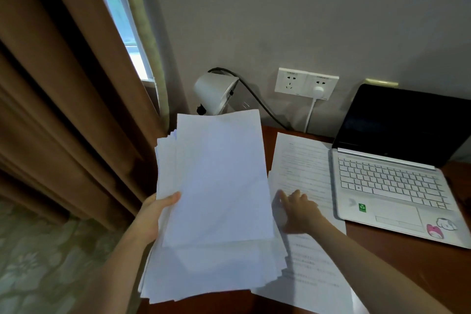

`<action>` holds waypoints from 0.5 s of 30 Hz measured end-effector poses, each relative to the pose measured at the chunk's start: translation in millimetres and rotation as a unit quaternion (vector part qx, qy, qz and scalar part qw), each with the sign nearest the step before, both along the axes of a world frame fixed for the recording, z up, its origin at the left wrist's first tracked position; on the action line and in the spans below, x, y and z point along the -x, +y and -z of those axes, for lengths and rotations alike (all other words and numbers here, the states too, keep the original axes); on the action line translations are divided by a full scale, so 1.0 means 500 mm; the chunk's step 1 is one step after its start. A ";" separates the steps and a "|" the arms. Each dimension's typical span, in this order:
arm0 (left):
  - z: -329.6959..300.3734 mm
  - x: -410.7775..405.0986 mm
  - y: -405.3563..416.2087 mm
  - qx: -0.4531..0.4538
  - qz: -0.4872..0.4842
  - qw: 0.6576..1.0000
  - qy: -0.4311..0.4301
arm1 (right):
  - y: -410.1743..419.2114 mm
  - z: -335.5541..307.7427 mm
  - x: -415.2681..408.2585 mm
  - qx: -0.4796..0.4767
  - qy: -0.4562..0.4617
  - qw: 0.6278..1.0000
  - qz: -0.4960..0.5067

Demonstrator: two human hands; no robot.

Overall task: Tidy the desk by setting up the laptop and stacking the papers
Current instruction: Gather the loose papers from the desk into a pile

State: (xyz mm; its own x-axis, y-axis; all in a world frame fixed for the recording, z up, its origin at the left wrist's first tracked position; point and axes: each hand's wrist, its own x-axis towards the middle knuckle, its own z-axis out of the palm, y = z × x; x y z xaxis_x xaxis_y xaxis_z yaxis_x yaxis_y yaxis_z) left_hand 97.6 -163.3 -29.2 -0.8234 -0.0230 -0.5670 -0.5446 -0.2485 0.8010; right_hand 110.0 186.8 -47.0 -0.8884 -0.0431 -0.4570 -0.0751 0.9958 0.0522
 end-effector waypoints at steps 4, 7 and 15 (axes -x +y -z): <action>0.018 -0.021 0.037 -0.039 0.010 0.999 -0.021 | -0.009 0.015 -0.011 -0.020 0.044 0.999 -0.007; 0.018 -0.036 0.058 -0.044 0.017 0.999 -0.026 | -0.005 0.026 -0.003 -0.032 0.122 0.991 -0.035; -0.014 -0.061 0.114 -0.041 0.026 0.999 -0.015 | 0.080 0.004 -0.050 0.095 0.187 0.972 0.104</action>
State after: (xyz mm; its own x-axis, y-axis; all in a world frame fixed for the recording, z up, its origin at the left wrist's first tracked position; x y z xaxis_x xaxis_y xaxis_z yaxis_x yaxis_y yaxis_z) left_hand 128.3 -106.5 -22.0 -0.8050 0.0662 -0.5896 -0.5818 -0.2827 0.7626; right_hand 135.0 226.8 -49.0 -0.9894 0.1032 -0.1019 0.1177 0.9818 -0.1488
